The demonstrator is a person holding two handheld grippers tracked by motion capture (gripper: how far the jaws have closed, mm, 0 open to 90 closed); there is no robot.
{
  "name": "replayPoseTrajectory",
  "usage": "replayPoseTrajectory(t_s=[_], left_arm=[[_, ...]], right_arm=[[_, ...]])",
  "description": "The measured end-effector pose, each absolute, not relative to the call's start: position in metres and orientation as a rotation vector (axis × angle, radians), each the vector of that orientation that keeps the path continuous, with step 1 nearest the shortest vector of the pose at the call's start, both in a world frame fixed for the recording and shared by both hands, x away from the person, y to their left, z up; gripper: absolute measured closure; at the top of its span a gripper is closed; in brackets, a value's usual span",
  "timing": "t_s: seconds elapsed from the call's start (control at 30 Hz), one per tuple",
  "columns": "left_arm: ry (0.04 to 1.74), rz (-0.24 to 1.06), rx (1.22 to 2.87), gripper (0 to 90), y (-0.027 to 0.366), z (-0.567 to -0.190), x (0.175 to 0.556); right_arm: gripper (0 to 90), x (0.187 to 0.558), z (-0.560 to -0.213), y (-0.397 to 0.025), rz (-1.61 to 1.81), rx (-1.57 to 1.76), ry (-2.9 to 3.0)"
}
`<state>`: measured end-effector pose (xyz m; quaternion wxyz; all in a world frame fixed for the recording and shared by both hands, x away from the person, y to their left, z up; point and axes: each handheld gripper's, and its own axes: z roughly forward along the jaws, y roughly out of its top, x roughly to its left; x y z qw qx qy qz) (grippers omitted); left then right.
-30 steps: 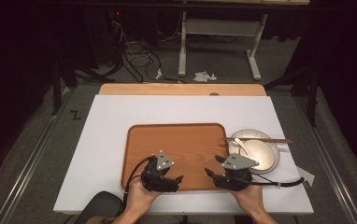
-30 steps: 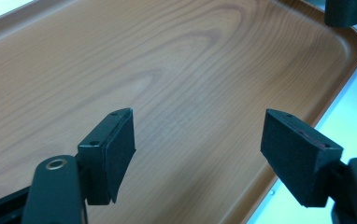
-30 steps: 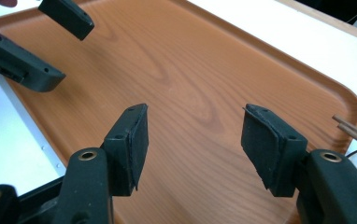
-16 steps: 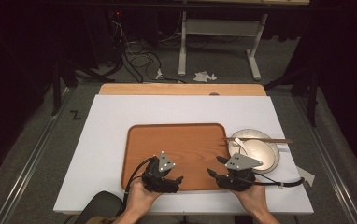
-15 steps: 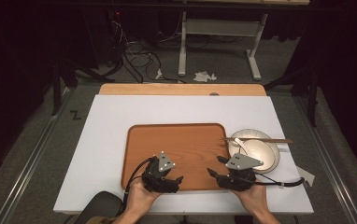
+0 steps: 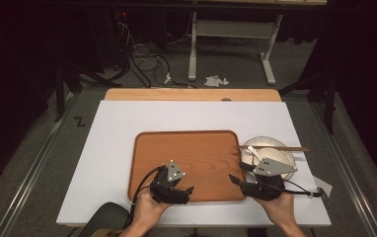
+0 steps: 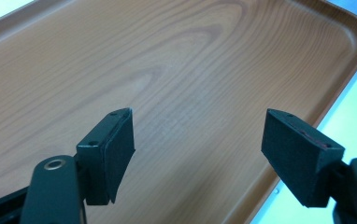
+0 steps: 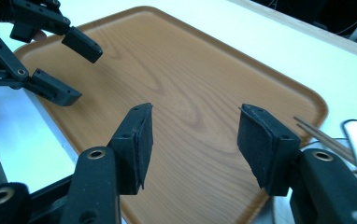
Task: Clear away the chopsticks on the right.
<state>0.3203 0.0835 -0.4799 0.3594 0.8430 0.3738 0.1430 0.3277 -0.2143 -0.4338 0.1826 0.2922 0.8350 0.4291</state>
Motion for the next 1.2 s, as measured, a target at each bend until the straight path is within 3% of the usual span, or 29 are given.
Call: replayPoseTrajectory(t_s=[0.57, 0.9, 1.2], left_arm=[[0.971, 0.358, 2.177, 25.8, 0.083, -0.48, 0.321], [0.976, 0.354, 2.182, 25.8, 0.083, -0.481, 0.322], [0.979, 0.351, 2.185, 25.8, 0.082, -0.482, 0.322]], right_arm=[[56.5, 0.337, -0.404, -0.271, 1.145, 0.895, 2.266], [61.3, 0.371, -0.388, -0.333, 1.052, 1.033, 2.177], [63.6, 0.41, -0.396, -0.358, 0.919, 1.14, 2.208]])
